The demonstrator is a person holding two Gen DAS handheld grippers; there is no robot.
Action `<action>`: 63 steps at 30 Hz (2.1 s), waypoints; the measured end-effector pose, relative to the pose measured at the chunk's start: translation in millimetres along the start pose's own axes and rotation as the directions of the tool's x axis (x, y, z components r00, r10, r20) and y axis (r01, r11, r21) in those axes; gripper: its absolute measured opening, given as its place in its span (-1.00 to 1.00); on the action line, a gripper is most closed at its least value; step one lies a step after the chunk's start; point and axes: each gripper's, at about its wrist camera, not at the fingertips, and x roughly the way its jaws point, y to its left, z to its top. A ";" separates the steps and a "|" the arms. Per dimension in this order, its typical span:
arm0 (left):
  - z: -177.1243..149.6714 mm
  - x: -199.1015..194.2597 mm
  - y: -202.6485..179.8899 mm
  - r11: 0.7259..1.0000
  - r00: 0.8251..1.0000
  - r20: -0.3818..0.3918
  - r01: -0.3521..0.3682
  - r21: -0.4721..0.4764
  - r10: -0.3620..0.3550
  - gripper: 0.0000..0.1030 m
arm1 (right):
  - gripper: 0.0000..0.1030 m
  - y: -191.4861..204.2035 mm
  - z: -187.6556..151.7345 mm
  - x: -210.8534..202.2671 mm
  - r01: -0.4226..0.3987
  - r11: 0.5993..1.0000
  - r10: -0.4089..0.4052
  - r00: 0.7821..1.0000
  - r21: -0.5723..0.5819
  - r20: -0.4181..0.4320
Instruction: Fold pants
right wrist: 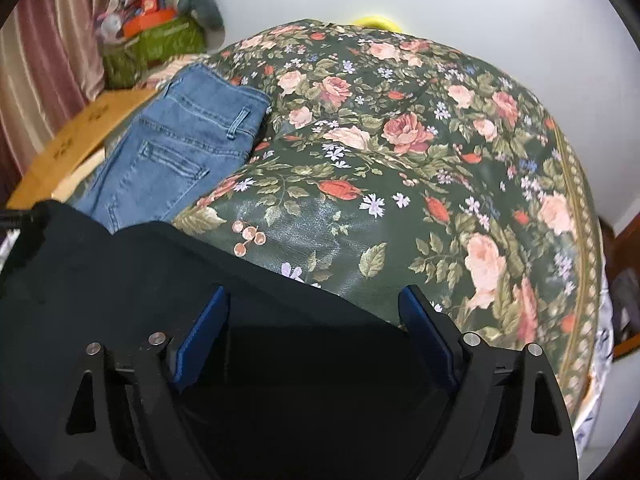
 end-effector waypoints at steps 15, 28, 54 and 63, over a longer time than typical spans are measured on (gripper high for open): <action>4.2 -92.3 -8.4 0.999 0.982 0.187 -0.038 0.025 0.033 -0.88 | -0.92 19.3 -2.0 -32.9 0.019 0.999 -0.016 0.997 -0.041 0.076; -47.3 -187.3 0.5 0.996 0.951 0.305 -0.064 0.062 0.042 -0.88 | -0.92 35.6 -37.5 -154.9 0.038 0.999 -0.040 0.966 0.013 0.256; -242.7 -180.8 53.2 1.000 0.987 0.156 -0.028 -0.003 0.028 -0.88 | -0.91 90.9 -202.5 -185.1 -0.089 0.995 0.083 0.987 0.036 0.137; -261.7 -194.4 60.0 0.996 0.986 0.141 -0.086 0.007 0.084 -0.85 | -0.85 87.2 -218.4 -200.3 -0.129 0.989 0.121 0.986 0.066 0.114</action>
